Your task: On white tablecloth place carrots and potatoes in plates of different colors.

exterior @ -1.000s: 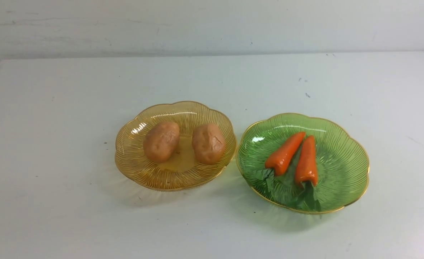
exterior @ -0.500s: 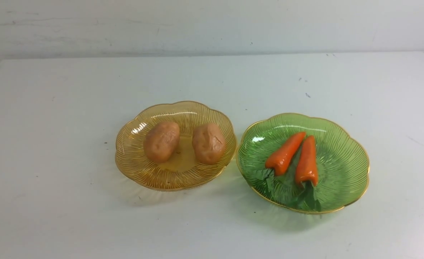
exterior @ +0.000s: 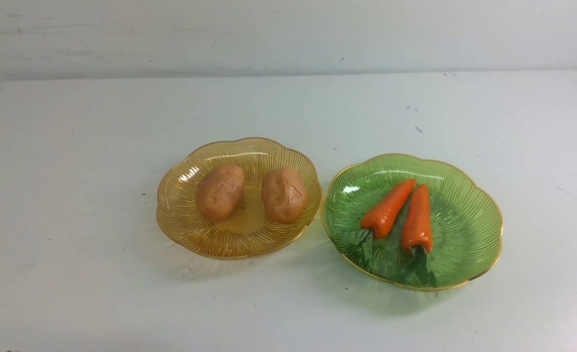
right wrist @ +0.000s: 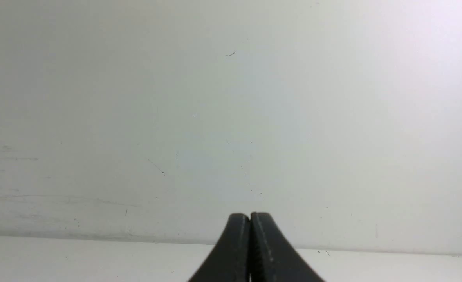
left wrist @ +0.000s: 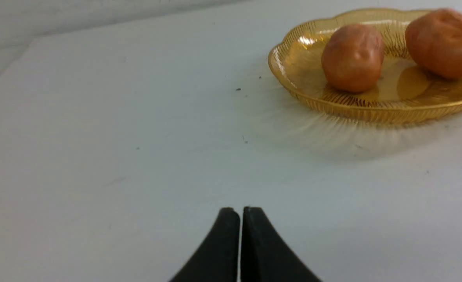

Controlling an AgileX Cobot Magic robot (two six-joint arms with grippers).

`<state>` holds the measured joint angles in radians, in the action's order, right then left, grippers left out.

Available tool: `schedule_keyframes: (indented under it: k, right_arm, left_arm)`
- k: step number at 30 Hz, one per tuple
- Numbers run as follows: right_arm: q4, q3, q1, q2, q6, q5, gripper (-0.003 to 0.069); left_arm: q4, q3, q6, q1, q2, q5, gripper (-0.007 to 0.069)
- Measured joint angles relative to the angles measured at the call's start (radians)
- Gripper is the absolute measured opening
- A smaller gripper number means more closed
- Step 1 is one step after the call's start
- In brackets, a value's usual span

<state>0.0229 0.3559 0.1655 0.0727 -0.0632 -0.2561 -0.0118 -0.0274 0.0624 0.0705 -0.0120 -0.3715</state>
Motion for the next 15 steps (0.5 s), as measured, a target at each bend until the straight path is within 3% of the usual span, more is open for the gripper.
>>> schedule_keyframes:
  k: [15]
  right_arm:
    - [0.0, -0.001, 0.0, 0.0, 0.0, 0.0, -0.0015]
  left_arm:
    - [0.001, -0.001, 0.0, -0.001, 0.0, -0.007, -0.0003]
